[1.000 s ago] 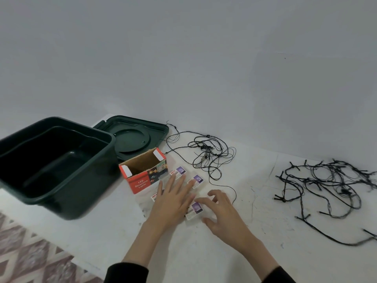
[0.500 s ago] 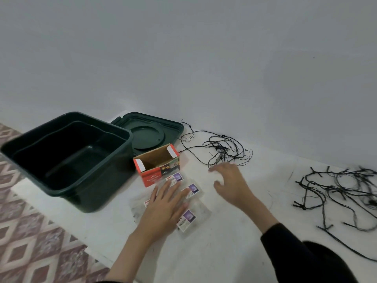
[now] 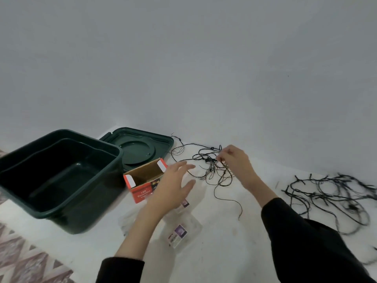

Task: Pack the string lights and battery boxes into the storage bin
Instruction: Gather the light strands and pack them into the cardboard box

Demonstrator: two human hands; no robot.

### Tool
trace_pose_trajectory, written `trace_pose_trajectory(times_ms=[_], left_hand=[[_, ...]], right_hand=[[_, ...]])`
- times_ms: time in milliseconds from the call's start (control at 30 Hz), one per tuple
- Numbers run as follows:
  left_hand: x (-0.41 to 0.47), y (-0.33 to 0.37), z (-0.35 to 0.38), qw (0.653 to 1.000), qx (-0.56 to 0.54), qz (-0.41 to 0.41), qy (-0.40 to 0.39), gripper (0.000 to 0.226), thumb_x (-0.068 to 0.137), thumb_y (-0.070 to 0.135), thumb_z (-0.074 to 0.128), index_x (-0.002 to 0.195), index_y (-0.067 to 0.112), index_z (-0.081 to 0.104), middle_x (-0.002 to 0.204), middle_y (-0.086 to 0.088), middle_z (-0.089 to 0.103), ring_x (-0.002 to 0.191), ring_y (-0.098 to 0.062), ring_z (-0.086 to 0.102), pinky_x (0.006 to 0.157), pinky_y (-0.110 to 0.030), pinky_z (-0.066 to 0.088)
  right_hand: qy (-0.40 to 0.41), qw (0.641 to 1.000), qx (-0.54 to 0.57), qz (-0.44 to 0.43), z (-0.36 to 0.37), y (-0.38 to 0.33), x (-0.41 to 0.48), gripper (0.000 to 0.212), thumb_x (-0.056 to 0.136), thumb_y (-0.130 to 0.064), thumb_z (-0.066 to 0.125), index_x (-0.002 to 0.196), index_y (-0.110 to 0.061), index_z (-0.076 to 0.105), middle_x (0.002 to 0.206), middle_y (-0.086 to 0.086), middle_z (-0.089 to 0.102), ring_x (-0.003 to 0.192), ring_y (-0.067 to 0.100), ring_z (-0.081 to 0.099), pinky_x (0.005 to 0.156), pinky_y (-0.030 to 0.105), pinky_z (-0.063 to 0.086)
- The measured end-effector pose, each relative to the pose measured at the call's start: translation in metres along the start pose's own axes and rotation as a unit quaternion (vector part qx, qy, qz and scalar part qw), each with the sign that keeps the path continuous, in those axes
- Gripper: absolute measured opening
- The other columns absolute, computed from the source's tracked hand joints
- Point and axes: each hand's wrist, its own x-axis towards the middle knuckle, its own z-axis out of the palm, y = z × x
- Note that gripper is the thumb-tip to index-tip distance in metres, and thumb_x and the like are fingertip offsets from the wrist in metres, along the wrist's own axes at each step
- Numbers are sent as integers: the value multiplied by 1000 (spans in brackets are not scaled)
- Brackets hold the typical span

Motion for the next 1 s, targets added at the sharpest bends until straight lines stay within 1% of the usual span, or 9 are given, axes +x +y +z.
trace_pose_trajectory(times_ms=[100, 200, 300, 400, 533, 700, 800, 900, 1000], left_hand=[[36, 49, -29, 989, -117, 69, 52, 54, 91, 28, 57, 140, 27, 35, 146, 8, 38, 135, -8, 32, 111, -27, 25], [61, 104, -57, 957, -252, 143, 32, 66, 87, 31, 63, 142, 36, 27, 145, 11, 40, 134, 2, 32, 108, -25, 29], [77, 145, -69, 946, -257, 194, 26, 29, 92, 29, 57, 121, 31, 53, 96, 9, 72, 103, -14, 61, 88, -32, 44], [84, 151, -62, 953, -234, 194, -3, 19, 97, 29, 46, 94, 27, 65, 58, 7, 66, 79, -39, 63, 79, -47, 46], [87, 124, -48, 966, -203, 153, -55, 18, 96, 28, 48, 92, 31, 65, 60, 7, 66, 69, -27, 62, 68, -32, 38], [74, 154, -38, 941, -248, 174, -151, 26, 87, 27, 64, 113, 32, 59, 84, 10, 67, 80, -2, 62, 80, -19, 40], [65, 187, -27, 921, -268, 216, -182, 18, 88, 33, 62, 106, 34, 60, 77, 11, 66, 82, -7, 61, 85, -23, 42], [69, 181, -20, 940, -215, 208, -166, 11, 92, 32, 54, 89, 32, 65, 72, 7, 68, 77, -24, 59, 87, -45, 46], [78, 144, -35, 957, -209, 136, -151, 23, 97, 22, 47, 89, 19, 68, 74, 5, 68, 78, -11, 65, 95, -43, 46]], right_hand=[[-64, 995, 50, -57, -59, -74, -9, 15, 86, -8, 54, 73, -10, 60, 50, 4, 57, 47, 19, 52, 80, 48, 53], [-129, 982, -78, -117, -105, -139, -32, 14, 89, -13, 58, 84, -9, 70, 56, 2, 48, 50, 12, 47, 70, 31, 56], [-95, 977, -100, -163, -153, -180, -52, 11, 87, -14, 63, 92, -9, 71, 66, 5, 50, 58, 13, 48, 62, 22, 52], [33, 981, -27, -189, -208, -203, -69, 7, 86, -14, 64, 84, -12, 70, 57, -2, 46, 50, 12, 41, 54, 20, 46], [137, 969, 97, -183, -263, -209, -96, 11, 90, -14, 58, 81, -15, 64, 49, -7, 46, 43, 10, 39, 49, 22, 44], [36, 986, 95, -130, -250, -209, -108, 8, 94, -12, 52, 89, -11, 59, 55, 4, 53, 45, 16, 47, 50, 27, 50], [48, 980, 113, -155, -243, -220, -111, 7, 93, -12, 53, 89, -11, 59, 57, 3, 52, 44, 15, 43, 48, 25, 46], [140, 938, 228, -220, -263, -234, -121, 9, 92, -12, 52, 85, -12, 57, 56, 2, 52, 44, 14, 37, 48, 22, 39], [216, 889, 304, -264, -291, -235, -138, 10, 90, -12, 50, 82, -12, 55, 55, 1, 49, 44, 13, 31, 45, 22, 32]])
